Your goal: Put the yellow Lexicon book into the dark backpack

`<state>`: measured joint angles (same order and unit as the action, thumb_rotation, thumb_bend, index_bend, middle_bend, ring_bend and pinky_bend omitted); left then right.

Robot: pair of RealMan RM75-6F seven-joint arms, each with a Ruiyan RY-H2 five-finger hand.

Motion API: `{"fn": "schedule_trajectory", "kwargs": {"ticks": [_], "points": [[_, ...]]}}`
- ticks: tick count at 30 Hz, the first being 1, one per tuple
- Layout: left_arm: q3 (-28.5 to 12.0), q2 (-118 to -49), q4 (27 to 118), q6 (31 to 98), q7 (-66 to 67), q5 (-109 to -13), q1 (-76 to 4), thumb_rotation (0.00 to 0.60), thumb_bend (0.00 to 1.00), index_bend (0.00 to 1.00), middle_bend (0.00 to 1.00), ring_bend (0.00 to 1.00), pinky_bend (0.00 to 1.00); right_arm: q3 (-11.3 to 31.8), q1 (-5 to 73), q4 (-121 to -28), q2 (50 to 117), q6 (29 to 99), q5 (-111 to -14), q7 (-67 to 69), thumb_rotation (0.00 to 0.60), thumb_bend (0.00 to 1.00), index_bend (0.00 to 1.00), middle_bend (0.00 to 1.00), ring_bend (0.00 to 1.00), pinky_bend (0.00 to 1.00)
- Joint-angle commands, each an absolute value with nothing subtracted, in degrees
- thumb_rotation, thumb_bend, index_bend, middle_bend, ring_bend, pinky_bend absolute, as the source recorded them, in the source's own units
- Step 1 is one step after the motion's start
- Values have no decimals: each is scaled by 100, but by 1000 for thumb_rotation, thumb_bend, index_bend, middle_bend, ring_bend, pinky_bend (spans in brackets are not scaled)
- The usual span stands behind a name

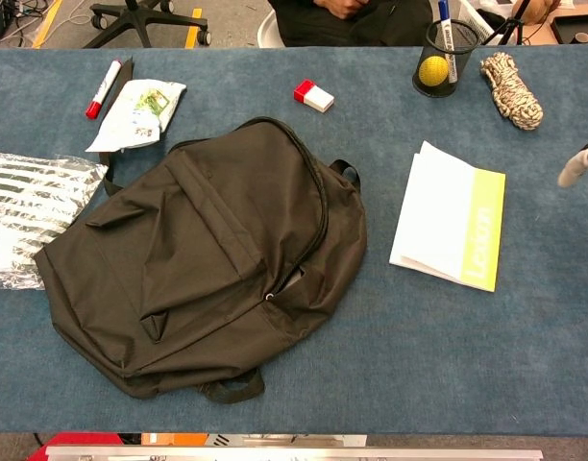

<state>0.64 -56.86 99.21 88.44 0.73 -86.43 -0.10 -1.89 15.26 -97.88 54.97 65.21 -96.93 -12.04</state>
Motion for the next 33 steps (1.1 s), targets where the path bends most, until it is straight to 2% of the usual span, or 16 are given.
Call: {"fn": "schedule_trajectory", "kwargs": {"ticks": [1, 14, 24, 33], "points": [[80, -5674, 9903, 8852, 16, -8662, 12, 600, 292, 247, 228, 218, 264, -241, 1902, -9579, 5957, 5869, -9573, -1738, 600, 85, 213, 276, 186, 347], [137, -5620, 9907, 8795, -37, -8623, 88, 600, 292, 247, 227, 218, 251, -135, 2486, -8858, 6844, 4973, -9120, -2591, 600, 76, 12, 175, 102, 279], [123, -5626, 9873, 8801, -66, -8585, 128, 600, 292, 247, 227, 218, 250, -167, 2698, -8434, 7327, 4711, -8848, -2882, 600, 75, 0, 116, 55, 246], [107, -5642, 9846, 8848, -84, -8580, 171, 600, 293, 247, 227, 218, 250, -205, 2871, -8270, 7540, 4571, -8689, -3015, 600, 76, 0, 111, 52, 246]]}}
